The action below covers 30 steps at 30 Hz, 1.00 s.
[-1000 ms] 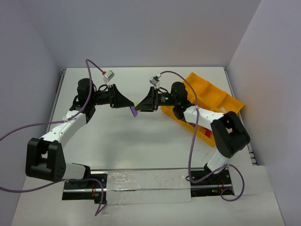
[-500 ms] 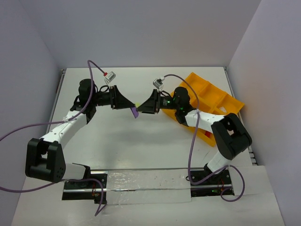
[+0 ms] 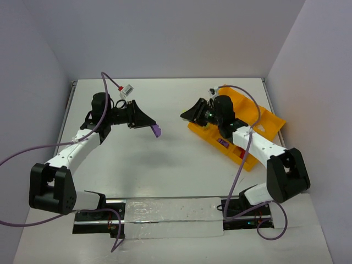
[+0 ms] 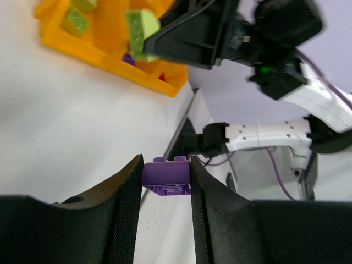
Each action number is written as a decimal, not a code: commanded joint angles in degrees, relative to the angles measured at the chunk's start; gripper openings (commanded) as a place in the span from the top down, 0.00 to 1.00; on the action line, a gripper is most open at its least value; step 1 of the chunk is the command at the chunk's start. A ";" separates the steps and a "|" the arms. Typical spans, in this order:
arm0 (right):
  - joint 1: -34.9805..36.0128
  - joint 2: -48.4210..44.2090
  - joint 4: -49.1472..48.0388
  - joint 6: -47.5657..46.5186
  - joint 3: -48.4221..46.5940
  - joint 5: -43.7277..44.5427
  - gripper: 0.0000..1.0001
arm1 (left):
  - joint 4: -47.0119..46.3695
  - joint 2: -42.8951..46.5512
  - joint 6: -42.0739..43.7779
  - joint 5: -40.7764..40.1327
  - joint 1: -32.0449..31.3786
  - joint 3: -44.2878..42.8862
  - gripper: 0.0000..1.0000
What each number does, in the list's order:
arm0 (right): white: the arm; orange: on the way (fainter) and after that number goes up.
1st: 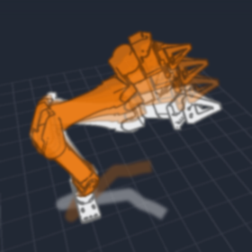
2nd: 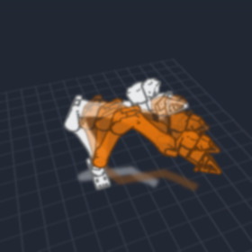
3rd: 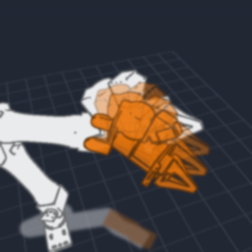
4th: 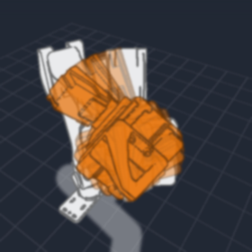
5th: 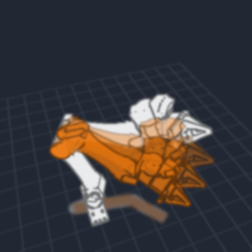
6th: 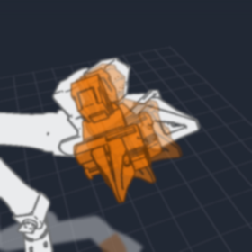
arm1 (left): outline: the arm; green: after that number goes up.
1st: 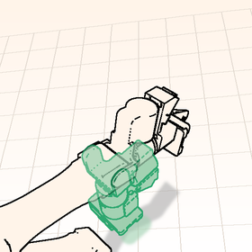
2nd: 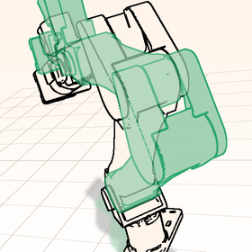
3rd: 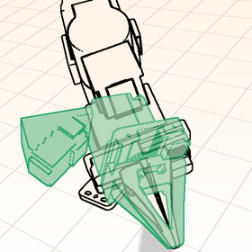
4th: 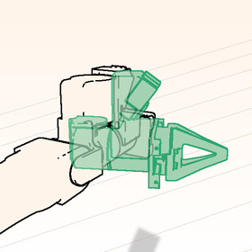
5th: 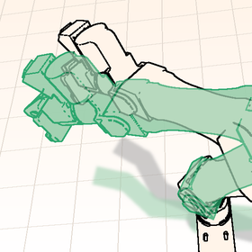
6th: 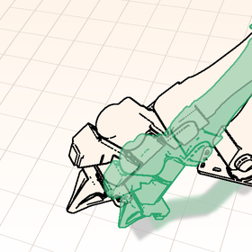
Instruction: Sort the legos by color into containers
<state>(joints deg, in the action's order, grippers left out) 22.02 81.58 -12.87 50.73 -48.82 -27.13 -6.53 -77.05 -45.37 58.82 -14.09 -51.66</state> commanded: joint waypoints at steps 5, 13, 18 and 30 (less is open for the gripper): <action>-1.02 0.72 29.93 -21.22 -11.94 33.41 1.00 | 10.06 -1.10 3.78 -12.54 -0.97 -6.83 1.00; -2.22 8.67 30.80 -24.13 -17.91 37.01 0.88 | 12.58 -2.91 1.80 -16.95 -4.20 -11.37 1.00; -3.56 11.46 31.33 -25.36 -20.68 37.77 0.44 | 11.94 -5.66 0.42 -18.77 -6.98 -11.97 1.00; -4.94 -0.34 36.85 -26.82 -24.67 41.53 0.12 | 14.00 -11.87 0.37 -23.83 -13.04 -19.33 1.00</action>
<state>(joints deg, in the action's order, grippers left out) 18.42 91.99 21.96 24.93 -71.35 10.32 8.14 -87.25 -44.95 37.77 -24.76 -66.00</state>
